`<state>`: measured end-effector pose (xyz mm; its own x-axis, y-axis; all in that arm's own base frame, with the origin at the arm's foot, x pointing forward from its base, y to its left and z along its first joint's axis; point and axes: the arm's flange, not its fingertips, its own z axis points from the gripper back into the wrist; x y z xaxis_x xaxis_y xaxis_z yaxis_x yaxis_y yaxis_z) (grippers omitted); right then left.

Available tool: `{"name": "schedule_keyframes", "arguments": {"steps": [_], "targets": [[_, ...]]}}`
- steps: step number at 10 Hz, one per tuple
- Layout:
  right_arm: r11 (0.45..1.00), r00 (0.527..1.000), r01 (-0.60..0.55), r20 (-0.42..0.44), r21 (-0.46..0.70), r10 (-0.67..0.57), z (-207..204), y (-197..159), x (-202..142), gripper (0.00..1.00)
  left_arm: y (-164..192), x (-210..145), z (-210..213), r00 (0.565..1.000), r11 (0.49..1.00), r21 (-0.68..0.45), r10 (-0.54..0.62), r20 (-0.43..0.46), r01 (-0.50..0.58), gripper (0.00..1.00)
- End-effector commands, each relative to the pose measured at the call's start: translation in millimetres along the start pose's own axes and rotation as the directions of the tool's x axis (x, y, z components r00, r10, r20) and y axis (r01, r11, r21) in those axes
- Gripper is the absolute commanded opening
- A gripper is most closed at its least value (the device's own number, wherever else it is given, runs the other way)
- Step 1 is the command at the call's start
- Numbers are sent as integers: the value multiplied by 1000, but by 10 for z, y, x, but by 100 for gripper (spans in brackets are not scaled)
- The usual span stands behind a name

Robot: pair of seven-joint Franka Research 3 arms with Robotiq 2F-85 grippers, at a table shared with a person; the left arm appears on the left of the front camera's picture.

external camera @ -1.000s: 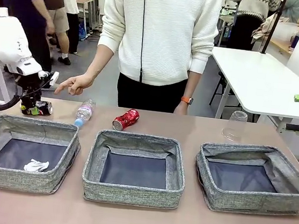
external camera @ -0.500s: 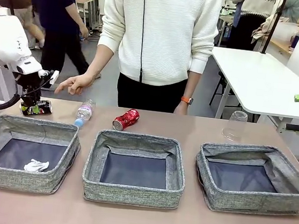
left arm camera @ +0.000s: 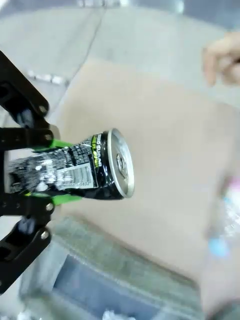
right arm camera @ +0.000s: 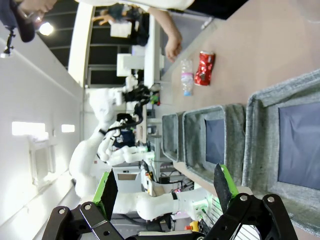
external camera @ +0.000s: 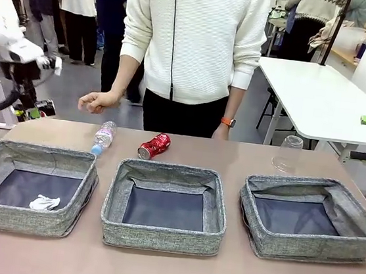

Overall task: Sort the waste into the appropriate baskets.
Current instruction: Pick up the waste item pointed out by the person.

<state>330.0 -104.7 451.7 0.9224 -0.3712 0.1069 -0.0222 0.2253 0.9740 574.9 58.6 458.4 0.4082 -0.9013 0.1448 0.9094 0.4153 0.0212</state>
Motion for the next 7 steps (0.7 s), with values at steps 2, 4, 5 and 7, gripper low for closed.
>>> {"name": "schedule_keyframes", "arguments": {"steps": [2,4,5,7], "targets": [[1000,1000,-8,4,20,8,-22,21,6,100,-1672,-363,813,970,970,25,-240,-31,241,0],[1000,1000,-8,4,20,8,-22,21,6,100,-2309,-527,935,936,936,55,-350,25,348,0],[1000,1000,-8,4,20,8,-22,21,6,100,-1644,-261,854,977,977,-4,-212,-15,212,0],[1000,1000,-8,4,20,8,-22,21,6,100,-1644,-261,854,977,977,-4,-212,-15,212,0]]}}
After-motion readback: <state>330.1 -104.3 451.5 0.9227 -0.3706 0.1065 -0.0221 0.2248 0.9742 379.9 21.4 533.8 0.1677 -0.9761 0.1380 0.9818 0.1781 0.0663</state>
